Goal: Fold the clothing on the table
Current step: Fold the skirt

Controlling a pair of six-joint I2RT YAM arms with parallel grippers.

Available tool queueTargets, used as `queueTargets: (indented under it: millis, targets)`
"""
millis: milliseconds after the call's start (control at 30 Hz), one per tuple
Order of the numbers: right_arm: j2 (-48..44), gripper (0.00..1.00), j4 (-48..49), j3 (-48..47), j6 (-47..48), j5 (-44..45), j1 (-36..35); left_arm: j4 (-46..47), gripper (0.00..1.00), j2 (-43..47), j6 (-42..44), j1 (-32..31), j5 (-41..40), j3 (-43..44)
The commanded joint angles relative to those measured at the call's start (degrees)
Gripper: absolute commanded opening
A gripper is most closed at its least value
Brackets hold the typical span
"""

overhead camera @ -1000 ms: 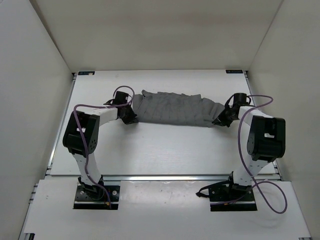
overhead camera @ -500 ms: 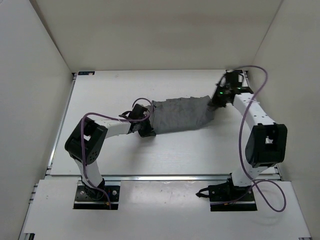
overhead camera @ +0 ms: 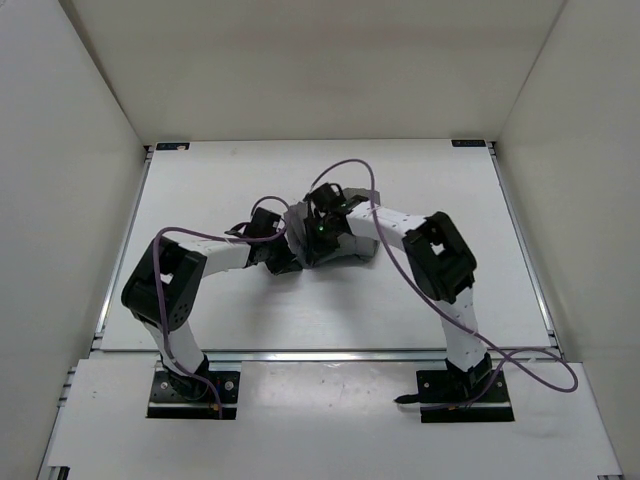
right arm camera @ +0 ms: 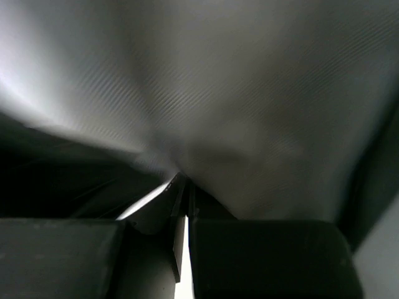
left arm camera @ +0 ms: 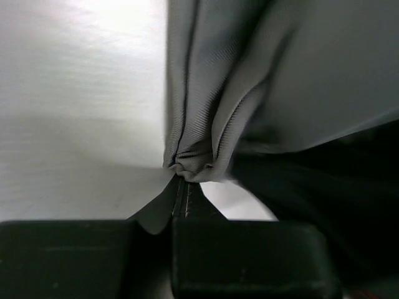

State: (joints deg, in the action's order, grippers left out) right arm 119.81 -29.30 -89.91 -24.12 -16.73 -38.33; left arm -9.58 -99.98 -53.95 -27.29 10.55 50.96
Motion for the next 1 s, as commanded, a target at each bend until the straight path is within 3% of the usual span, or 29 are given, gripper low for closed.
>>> queueTargets:
  millis: [0, 100, 167, 267, 433, 633, 733, 800, 900, 967]
  targets:
    - [3.1, 0.00, -2.3, -3.1, 0.6, -0.2, -1.6, -3.7, 0.00, 3.0, 1.8, 0.9, -0.2, -2.2]
    - [5.7, 0.00, -2.9, -4.0, 1.4, -0.3, -2.5, -3.4, 0.02, 3.0, 2.3, 1.4, 1.4, -3.1]
    - [7.2, 0.00, -4.8, -5.4, 1.4, 1.3, -2.9, -4.5, 0.16, 3.9, 2.7, 1.7, 1.6, -2.9]
    - [8.2, 0.00, -8.5, -7.4, 0.8, 5.6, -3.4, -5.8, 0.45, 7.2, 3.0, 4.1, 2.0, -2.8]
    - [9.1, 0.00, -19.7, -11.6, -6.9, 23.2, -2.4, -4.5, 0.51, 17.4, -0.8, 10.5, 3.5, -5.3]
    - [8.5, 0.02, -28.1, -11.8, -11.9, 30.9, 0.2, -8.1, 0.54, 25.3, -0.7, 14.2, -0.3, -6.1]
    - [5.3, 0.14, -23.1, -11.2, -6.6, 23.4, -1.0, -8.2, 0.55, 25.7, -0.5, 15.9, 1.5, -7.0]
    - [-0.5, 0.35, -16.8, -9.1, -3.8, 19.0, -2.6, -8.2, 0.55, 25.8, 0.1, 16.8, 2.0, -7.8]
    - [-9.4, 0.45, -8.9, -4.9, -2.3, 9.9, -3.5, -9.0, 0.55, 27.0, 0.1, 18.6, 2.9, -8.1]
    - [-15.5, 0.60, -2.3, -0.5, -1.5, 3.0, -3.2, -8.9, 0.55, 28.1, 0.4, 20.1, 3.6, -8.1]
